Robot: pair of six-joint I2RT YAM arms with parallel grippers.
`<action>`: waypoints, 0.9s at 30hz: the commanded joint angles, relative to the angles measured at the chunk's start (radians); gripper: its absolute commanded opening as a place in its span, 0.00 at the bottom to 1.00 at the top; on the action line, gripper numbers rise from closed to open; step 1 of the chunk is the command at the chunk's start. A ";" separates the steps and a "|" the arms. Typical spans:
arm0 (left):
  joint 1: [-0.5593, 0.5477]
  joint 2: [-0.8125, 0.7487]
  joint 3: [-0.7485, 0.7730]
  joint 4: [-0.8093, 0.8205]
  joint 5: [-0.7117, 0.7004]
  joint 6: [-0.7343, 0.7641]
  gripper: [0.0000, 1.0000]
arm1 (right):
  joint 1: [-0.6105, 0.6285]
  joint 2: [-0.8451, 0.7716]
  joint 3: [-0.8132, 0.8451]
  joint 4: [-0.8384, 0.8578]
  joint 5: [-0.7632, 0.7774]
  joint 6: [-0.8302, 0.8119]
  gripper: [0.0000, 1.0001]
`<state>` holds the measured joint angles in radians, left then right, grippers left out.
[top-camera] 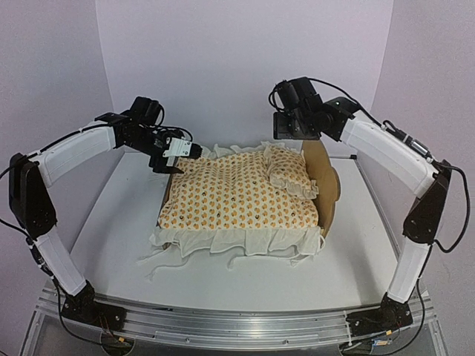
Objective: Set up the pet bed
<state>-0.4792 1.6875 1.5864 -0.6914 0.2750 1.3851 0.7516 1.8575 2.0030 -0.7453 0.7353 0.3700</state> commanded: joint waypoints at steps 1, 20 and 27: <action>0.081 0.030 0.011 -0.078 0.022 -0.365 0.76 | -0.012 0.137 0.055 -0.066 -0.075 -0.115 0.73; 0.171 0.302 -0.038 0.208 -0.100 -0.869 0.61 | -0.139 0.214 -0.034 -0.059 -0.218 0.015 0.63; 0.172 0.287 -0.004 0.228 -0.061 -0.874 0.60 | -0.139 0.114 0.044 -0.058 -0.319 -0.105 0.71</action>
<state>-0.3142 1.9865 1.5446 -0.5105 0.2135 0.5208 0.6118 2.0903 1.9565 -0.8086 0.4968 0.3460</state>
